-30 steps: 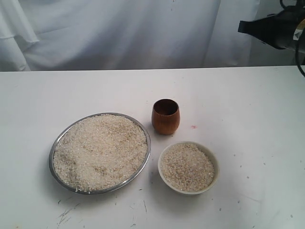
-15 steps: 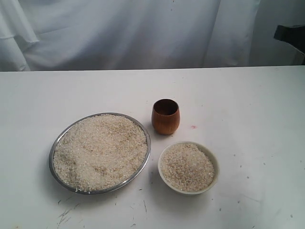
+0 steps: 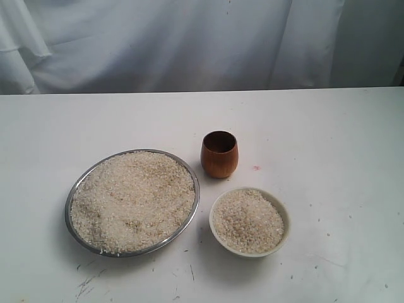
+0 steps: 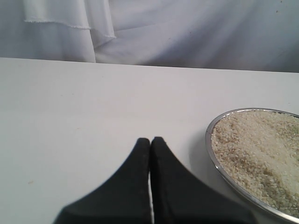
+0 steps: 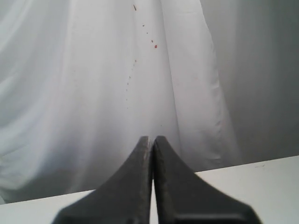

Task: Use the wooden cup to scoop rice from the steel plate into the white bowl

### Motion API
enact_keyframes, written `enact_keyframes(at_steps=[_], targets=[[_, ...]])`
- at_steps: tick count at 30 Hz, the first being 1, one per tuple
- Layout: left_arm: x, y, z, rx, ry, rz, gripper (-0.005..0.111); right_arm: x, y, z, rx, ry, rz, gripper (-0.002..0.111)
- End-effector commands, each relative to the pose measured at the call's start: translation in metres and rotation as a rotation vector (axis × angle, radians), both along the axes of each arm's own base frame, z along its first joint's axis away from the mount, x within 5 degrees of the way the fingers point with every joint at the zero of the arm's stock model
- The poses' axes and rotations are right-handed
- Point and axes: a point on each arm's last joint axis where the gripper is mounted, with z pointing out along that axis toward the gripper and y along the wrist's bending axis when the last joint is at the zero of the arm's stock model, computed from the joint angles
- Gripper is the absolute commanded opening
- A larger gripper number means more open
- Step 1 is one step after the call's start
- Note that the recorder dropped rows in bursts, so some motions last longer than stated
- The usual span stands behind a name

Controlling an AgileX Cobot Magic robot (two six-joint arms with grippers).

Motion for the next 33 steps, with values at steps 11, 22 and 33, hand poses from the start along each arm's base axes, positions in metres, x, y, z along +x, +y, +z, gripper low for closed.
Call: enact_keyframes(at_steps=[11, 22, 33], targets=[[0.0, 0.0, -0.001, 0.0, -0.006, -0.003, 0.0, -0.044, -0.01, 0.024, -0.095, -0.148, -0.017, 0.0], [0.0, 0.0, -0.001, 0.0, -0.006, -0.003, 0.0, -0.113, -0.032, -0.05, -0.191, -0.128, -0.126, 0.0], [0.0, 0.0, -0.001, 0.0, -0.006, -0.003, 0.0, -0.156, -0.036, -0.114, -0.201, -0.102, -0.145, 0.0]])
